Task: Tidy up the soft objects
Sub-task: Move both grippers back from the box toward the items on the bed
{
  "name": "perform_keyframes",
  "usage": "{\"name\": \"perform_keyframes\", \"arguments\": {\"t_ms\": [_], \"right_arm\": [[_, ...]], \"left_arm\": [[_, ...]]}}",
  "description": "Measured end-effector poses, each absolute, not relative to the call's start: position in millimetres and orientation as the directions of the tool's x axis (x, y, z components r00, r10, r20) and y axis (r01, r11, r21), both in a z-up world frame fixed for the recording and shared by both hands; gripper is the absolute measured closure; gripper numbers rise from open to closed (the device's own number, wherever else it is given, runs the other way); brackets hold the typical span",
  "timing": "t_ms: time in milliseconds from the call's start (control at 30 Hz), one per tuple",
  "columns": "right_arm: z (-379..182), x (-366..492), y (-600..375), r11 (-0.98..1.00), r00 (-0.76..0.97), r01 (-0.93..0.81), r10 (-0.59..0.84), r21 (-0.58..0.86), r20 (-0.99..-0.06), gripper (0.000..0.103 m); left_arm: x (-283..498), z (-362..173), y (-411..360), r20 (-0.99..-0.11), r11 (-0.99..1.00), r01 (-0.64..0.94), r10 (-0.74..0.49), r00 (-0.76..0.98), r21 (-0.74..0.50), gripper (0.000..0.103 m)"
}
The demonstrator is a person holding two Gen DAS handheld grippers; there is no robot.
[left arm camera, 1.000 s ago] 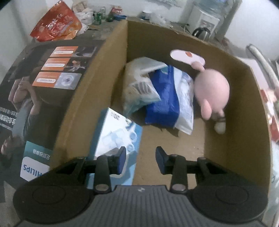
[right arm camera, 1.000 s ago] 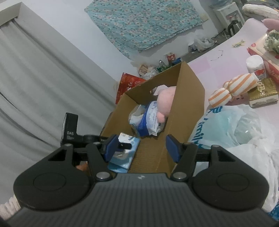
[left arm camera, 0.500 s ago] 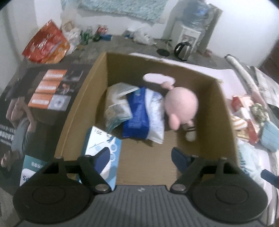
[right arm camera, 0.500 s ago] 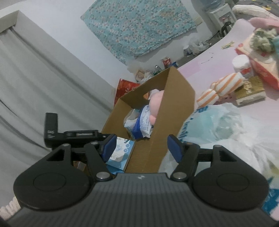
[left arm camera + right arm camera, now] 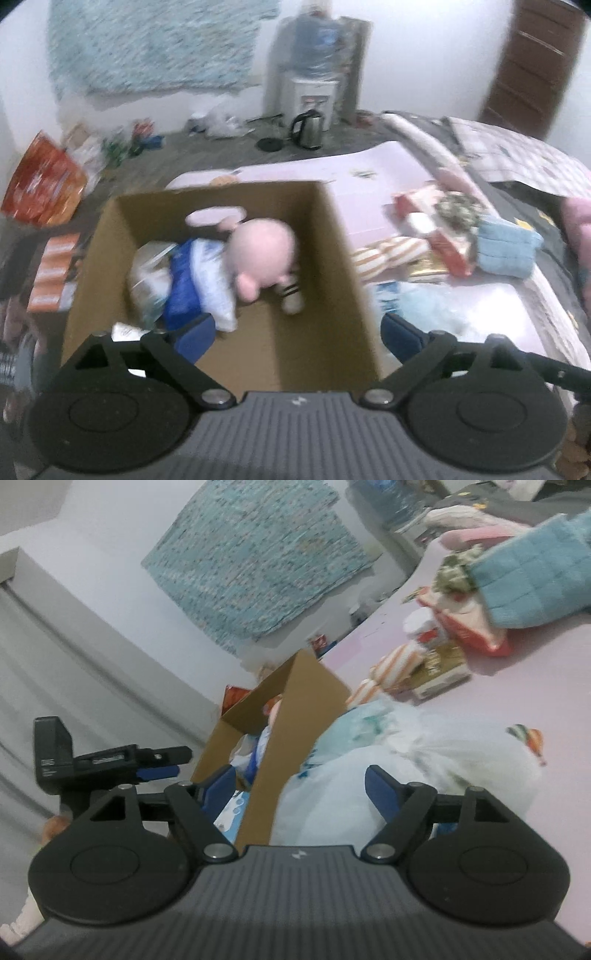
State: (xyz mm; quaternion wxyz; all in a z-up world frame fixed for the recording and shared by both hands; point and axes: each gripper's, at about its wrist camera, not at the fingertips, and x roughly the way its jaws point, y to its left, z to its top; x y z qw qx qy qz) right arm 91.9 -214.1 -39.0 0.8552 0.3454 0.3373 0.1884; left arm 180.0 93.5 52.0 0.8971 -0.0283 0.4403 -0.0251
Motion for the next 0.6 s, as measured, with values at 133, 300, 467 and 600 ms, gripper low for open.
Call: {"name": "perform_keyframes", "arguments": {"t_ms": [133, 300, 467, 600], "right_arm": [[-45.8, 88.2, -228.1, 0.695, 0.719, -0.064, 0.53, 0.716, -0.45, 0.025], [-57.3, 91.8, -243.8, 0.686, 0.729, -0.038, 0.516, 0.727, -0.449, 0.025], [-67.2, 97.4, -254.6, 0.674, 0.729, -0.026, 0.518, 0.738, -0.447, 0.024], [-75.3, 103.4, -267.4, 0.656, 0.737, -0.011, 0.515, 0.754, -0.438, 0.024]], "left_arm": [[188.9, 56.3, 57.5, -0.771, 0.993, 0.117, -0.084, 0.631, -0.013, 0.005], [210.4, 52.8, 1.8, -0.739, 0.935, 0.319, -0.102, 0.666, 0.158, 0.003], [253.2, 27.5, -42.1, -0.786, 0.859, 0.453, -0.102, 0.61, 0.239, 0.003], [288.8, 2.7, -63.1, -0.819, 0.819, 0.505, -0.079, 0.569, 0.271, 0.004]]}}
